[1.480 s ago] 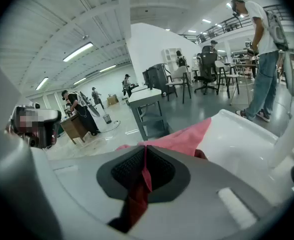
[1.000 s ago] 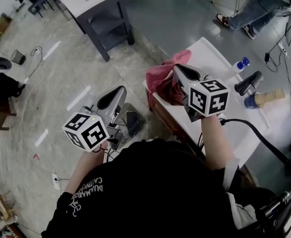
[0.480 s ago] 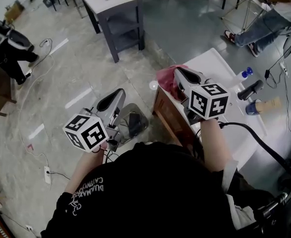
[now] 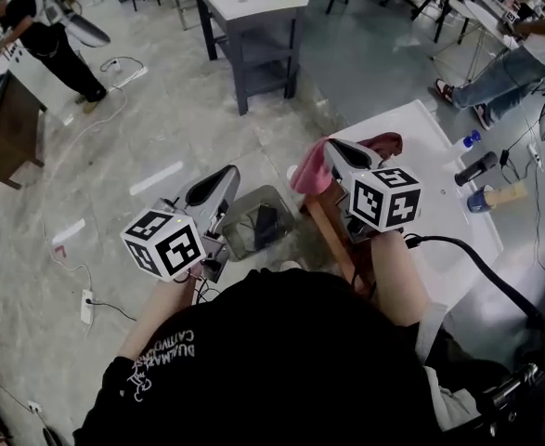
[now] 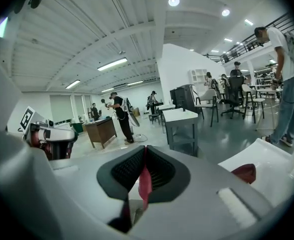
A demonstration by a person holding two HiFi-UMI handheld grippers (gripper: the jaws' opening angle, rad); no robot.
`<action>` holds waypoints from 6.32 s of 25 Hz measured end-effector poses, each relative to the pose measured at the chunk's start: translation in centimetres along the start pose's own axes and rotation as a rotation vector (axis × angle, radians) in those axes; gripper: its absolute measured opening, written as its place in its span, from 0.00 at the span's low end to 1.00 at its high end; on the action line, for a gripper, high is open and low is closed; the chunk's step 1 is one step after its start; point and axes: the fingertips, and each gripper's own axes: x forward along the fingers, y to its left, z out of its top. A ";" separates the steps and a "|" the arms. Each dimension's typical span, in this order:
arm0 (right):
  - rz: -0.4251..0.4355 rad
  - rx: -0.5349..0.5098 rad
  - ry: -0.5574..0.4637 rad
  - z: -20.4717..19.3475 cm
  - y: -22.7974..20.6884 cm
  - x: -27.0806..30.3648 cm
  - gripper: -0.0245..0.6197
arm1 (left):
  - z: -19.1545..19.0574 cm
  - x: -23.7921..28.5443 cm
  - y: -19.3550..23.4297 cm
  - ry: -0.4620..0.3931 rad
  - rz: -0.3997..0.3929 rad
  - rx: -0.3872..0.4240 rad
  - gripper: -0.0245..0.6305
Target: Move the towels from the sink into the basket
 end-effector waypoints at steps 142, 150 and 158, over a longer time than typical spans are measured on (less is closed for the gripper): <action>0.176 0.331 1.120 -67.1 -3.7 36.2 0.15 | -51.1 4.5 38.5 0.693 0.423 -0.815 0.04; 0.046 0.318 0.959 -62.5 -2.5 33.6 0.05 | -48.2 1.0 36.7 0.513 0.461 -0.684 0.04; -0.039 0.396 0.791 -50.7 4.4 26.2 0.05 | -39.9 -8.1 30.0 0.403 0.519 -0.585 0.04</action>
